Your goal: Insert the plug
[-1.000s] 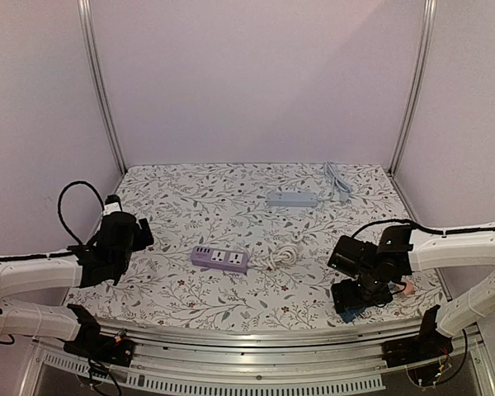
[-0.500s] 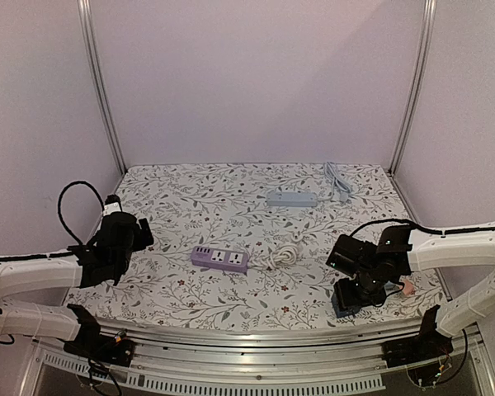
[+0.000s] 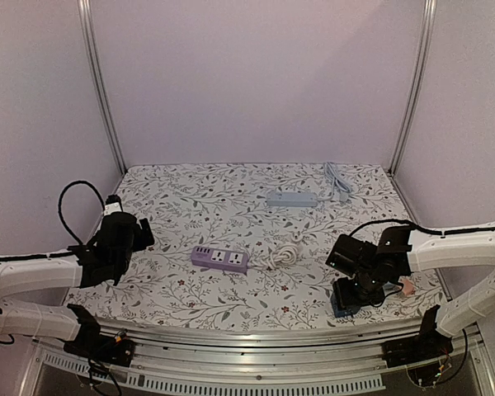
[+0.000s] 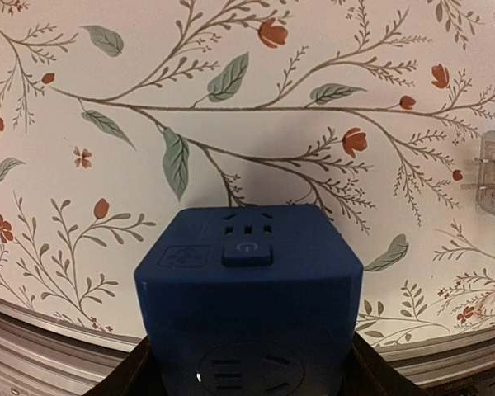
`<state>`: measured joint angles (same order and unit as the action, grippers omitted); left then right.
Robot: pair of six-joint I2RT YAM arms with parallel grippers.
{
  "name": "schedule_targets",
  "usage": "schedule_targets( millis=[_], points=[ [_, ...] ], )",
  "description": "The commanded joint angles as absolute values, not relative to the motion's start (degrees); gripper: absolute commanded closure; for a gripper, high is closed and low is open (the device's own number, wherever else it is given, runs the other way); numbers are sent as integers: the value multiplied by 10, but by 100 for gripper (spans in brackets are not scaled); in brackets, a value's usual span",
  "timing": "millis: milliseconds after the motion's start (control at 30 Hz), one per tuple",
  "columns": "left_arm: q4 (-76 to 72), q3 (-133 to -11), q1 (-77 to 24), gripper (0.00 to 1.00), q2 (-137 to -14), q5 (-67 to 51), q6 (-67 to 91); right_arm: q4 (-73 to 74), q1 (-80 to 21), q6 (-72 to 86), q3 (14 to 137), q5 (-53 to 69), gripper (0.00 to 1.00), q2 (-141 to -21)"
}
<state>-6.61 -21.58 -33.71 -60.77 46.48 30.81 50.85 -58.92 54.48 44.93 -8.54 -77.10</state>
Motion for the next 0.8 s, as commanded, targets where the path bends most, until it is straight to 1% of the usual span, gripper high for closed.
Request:
schedule_targets(
  millis=[0, 67, 200, 300, 433, 567, 700, 767],
  points=[
    [-89, -212, -345, 1, -607, 431, 280, 490, -590, 550, 446, -90, 40, -757],
    [-112, -201, -345, 0, -594, 398, 259, 475, -590, 546, 454, -85, 41, -750],
    [-183, -168, -345, 1, -555, 279, 232, 412, -592, 531, 476, -70, 44, -724],
    [-282, -137, -345, 0, -539, 160, 220, 340, -592, 489, 482, -43, 44, -705],
    [-289, -164, -344, 1, -536, -7, 191, 271, -591, 432, 483, -11, 44, -695],
    [-363, -173, -344, 1, -549, -214, 176, 212, -591, 370, 494, 96, 45, -700],
    [-441, -199, -345, 1, -604, -387, 189, 145, -591, 288, 494, 193, 45, -691],
    [-468, -223, -346, 0, -645, -443, 209, 111, -591, 236, 490, 245, 44, -687]
  ],
)
